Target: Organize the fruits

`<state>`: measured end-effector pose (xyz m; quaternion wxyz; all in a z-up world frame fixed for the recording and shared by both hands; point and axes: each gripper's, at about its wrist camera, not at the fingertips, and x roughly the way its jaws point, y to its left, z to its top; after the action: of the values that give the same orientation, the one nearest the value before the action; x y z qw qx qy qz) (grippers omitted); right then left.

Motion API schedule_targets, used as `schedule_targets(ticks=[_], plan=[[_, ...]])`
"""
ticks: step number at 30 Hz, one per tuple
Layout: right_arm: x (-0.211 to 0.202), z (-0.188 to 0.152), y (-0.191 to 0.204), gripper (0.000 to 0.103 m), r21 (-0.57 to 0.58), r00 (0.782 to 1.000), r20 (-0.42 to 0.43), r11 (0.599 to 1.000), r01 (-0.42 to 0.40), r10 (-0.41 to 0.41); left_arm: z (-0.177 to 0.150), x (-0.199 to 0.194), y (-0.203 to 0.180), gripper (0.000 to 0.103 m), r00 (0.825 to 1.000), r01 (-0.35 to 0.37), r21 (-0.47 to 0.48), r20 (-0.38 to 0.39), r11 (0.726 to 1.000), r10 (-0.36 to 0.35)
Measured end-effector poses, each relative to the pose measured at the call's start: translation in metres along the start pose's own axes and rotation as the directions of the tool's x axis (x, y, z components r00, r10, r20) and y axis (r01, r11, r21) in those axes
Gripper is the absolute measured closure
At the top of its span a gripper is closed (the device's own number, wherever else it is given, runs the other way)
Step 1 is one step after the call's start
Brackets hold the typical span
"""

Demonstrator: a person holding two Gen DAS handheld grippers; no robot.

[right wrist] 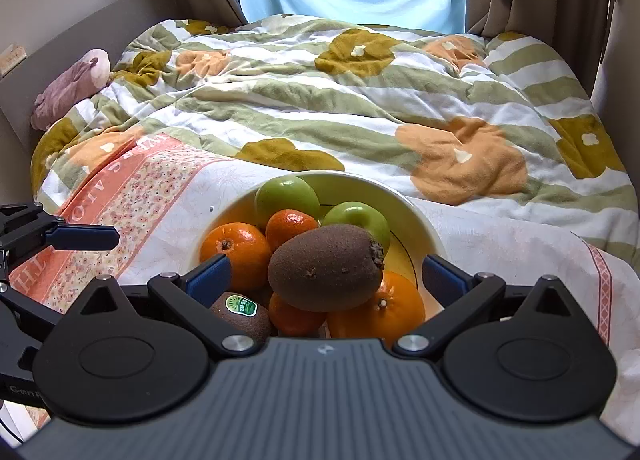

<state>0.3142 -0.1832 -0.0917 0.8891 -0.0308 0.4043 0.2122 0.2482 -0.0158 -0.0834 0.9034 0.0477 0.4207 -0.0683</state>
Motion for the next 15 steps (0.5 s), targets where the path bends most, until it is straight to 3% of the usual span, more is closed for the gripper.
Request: schedule_targets(ticks=[8, 15], plan=[[-0.048, 0.013, 0.003, 0.0, -0.002, 0.998, 0.067, 1.0, -0.005, 0.005, 0.005, -0.033, -0.003, 0.013, 0.997, -0.032, -0.035, 0.067, 0.999, 0.035], [-0.12, 0.013, 0.018, 0.0, 0.039, 0.987, 0.15, 0.997, 0.06, -0.065, 0.0, -0.091, -0.003, 0.013, 0.981, -0.055, -0.041, 0.183, 0.998, 0.062]])
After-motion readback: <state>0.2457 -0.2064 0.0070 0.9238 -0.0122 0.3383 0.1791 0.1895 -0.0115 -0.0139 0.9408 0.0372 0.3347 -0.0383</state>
